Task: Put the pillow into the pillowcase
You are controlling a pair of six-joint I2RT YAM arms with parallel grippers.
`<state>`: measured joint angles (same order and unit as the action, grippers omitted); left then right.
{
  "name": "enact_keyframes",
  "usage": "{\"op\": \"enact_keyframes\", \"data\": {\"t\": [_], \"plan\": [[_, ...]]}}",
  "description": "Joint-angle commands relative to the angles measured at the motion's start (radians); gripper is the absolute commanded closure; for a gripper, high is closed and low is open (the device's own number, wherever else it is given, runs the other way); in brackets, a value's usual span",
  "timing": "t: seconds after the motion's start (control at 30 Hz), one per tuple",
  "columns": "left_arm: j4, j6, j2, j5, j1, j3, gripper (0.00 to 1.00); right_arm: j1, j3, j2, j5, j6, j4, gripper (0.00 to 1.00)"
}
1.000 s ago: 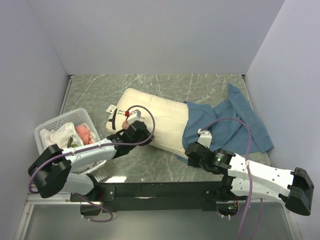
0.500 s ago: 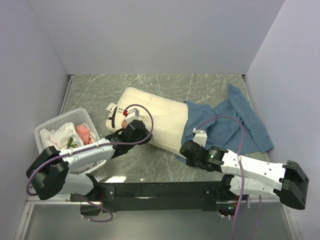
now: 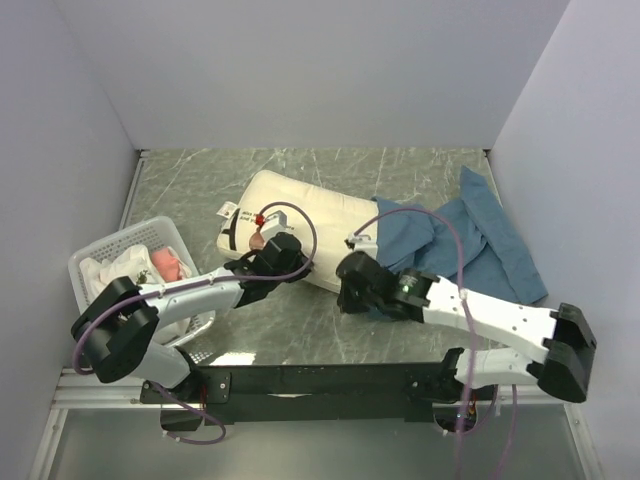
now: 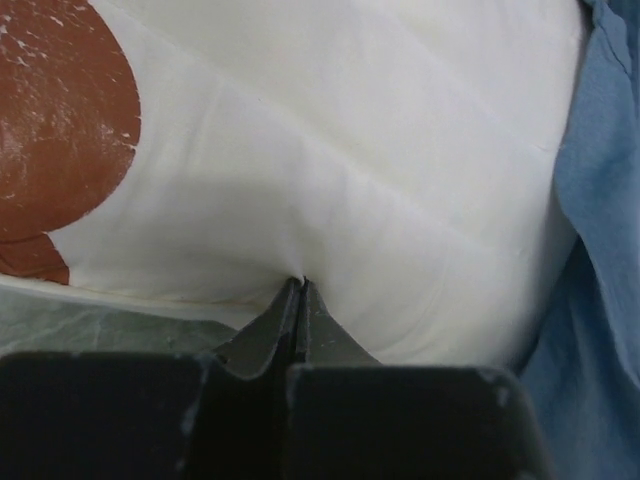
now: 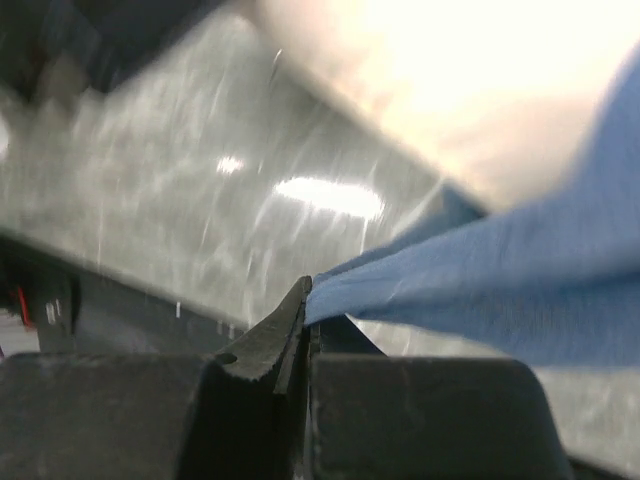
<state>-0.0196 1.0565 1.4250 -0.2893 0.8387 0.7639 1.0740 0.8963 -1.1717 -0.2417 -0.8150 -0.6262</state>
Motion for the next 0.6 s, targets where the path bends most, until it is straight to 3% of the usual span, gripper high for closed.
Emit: {"op": "enact_keyframes", "data": {"t": [0.0, 0.13, 0.17, 0.2, 0.23, 0.27, 0.3, 0.33, 0.43, 0.5, 0.57], "plan": [[-0.137, 0.046, -0.021, 0.027, 0.046, 0.017, 0.99, -0.163, 0.0, -0.094, 0.162, 0.094, 0.21, 1.0], [-0.134, 0.105, -0.032, 0.024, 0.092, -0.029, 0.99, -0.149, -0.011, -0.146, 0.206, 0.076, 0.255, 1.0], [-0.131, 0.118, -0.041, 0.025, 0.091, -0.059, 0.99, -0.126, -0.019, -0.129, 0.181, 0.068, 0.253, 0.97], [-0.125, 0.126, -0.055, 0.018, 0.092, -0.072, 0.99, -0.123, -0.034, -0.117, 0.167, 0.057, 0.246, 0.85], [-0.102, 0.126, -0.087, 0.012, 0.091, -0.08, 0.95, -0.121, -0.037, -0.1, 0.154, 0.056, 0.231, 0.8], [-0.083, 0.126, -0.106, -0.008, 0.092, -0.086, 0.87, -0.121, -0.039, -0.054, 0.118, 0.057, 0.197, 0.75], [-0.063, 0.123, -0.126, -0.017, 0.092, -0.084, 0.75, -0.121, -0.039, -0.027, 0.102, 0.065, 0.18, 0.62], [-0.04, 0.103, -0.17, -0.027, 0.092, -0.081, 0.53, -0.123, -0.036, 0.003, 0.082, 0.068, 0.159, 0.56], [0.096, 0.057, -0.254, -0.124, 0.089, -0.032, 0.24, -0.126, 0.006, 0.105, 0.01, 0.083, 0.085, 0.38], [0.239, 0.031, -0.282, -0.251, 0.085, 0.049, 0.13, -0.153, 0.065, 0.133, -0.036, 0.108, 0.048, 0.35], [0.337, -0.036, -0.298, -0.274, 0.025, 0.147, 0.07, -0.196, 0.111, 0.103, -0.035, 0.16, 0.022, 0.35]]}}
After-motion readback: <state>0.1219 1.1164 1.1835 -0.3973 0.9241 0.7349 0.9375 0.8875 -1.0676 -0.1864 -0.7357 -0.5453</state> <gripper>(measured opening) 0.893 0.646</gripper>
